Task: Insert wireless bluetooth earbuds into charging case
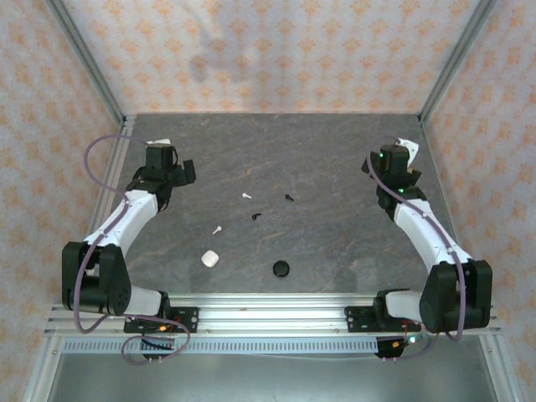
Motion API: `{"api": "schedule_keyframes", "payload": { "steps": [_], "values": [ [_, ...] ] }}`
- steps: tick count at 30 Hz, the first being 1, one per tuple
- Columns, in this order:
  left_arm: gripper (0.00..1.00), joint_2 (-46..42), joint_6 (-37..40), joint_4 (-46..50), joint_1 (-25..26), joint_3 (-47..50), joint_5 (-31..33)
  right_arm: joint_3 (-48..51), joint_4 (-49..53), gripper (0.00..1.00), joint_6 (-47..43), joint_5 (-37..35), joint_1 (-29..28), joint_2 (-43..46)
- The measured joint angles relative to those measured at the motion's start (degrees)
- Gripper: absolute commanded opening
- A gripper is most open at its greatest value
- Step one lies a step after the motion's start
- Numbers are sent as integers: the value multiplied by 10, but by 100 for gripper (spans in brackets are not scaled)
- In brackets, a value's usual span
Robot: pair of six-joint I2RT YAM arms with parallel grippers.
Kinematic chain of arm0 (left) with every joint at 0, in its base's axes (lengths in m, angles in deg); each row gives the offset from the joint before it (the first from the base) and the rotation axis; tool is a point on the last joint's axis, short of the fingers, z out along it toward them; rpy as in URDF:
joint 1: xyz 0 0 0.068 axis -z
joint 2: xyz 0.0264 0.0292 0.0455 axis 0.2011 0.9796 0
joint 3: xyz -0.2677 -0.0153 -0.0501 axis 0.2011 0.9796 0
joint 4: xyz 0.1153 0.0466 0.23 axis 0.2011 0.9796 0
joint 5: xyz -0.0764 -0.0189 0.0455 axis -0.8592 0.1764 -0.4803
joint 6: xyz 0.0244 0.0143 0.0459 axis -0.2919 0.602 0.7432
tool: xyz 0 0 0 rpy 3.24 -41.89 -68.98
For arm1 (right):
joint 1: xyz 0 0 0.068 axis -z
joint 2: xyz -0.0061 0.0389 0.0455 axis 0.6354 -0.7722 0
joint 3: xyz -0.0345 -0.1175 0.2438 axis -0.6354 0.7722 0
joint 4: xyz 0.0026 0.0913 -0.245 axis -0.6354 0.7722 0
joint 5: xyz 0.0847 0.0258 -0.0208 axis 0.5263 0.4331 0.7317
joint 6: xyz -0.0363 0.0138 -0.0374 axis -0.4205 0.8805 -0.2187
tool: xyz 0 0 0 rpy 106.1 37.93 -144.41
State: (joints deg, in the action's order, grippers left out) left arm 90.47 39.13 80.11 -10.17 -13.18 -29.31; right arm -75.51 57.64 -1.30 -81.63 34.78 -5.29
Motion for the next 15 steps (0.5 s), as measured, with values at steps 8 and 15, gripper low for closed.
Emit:
{"api": "schedule_keyframes", "payload": {
  "steps": [8, 15],
  "values": [
    [90, 0, -33, 125, 0, -20, -102, -39, 130, 94, 55, 73, 0, 8],
    [83, -22, -96, 242, 38, -17, -134, -37, 204, 84, 98, 129, -37, 7]
  ]
}}
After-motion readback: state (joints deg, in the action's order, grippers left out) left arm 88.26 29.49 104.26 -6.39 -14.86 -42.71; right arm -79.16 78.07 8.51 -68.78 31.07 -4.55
